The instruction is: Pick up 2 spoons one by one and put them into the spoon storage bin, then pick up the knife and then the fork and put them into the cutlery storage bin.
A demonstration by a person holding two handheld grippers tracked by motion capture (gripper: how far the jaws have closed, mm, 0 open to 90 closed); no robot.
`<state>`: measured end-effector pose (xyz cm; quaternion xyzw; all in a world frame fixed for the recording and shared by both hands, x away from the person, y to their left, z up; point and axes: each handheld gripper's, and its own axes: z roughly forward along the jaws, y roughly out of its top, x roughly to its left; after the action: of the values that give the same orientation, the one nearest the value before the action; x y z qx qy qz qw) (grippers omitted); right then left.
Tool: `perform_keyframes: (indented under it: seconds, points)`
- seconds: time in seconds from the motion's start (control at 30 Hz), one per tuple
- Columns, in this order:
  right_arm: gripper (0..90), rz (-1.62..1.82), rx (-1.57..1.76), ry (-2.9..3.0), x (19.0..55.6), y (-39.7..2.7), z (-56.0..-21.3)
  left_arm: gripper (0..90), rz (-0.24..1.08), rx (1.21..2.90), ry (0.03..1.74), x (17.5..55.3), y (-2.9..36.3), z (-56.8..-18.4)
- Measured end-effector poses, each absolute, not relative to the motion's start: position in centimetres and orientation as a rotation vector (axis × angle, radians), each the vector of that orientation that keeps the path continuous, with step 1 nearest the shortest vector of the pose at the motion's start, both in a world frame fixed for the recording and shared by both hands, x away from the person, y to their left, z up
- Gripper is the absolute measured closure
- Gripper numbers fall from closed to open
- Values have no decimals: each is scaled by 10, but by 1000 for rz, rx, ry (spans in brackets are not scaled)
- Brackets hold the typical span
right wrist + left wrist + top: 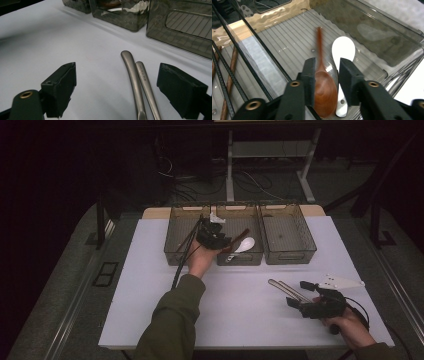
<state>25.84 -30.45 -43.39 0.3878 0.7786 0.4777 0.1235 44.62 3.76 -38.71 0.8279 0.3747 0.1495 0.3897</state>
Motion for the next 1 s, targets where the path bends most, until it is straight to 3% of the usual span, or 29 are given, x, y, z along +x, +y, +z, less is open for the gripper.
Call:
perform_keyframes:
  seconds: [0.3, 1.0]
  points:
    - [156, 1393, 1131, 2269, 259, -304, -434, 494, 326, 2076, 873, 437, 42, -381]
    - [156, 1341, 1163, 2259, 261, -304, -433, 307, 300, 2033, 726, 370, 83, -379]
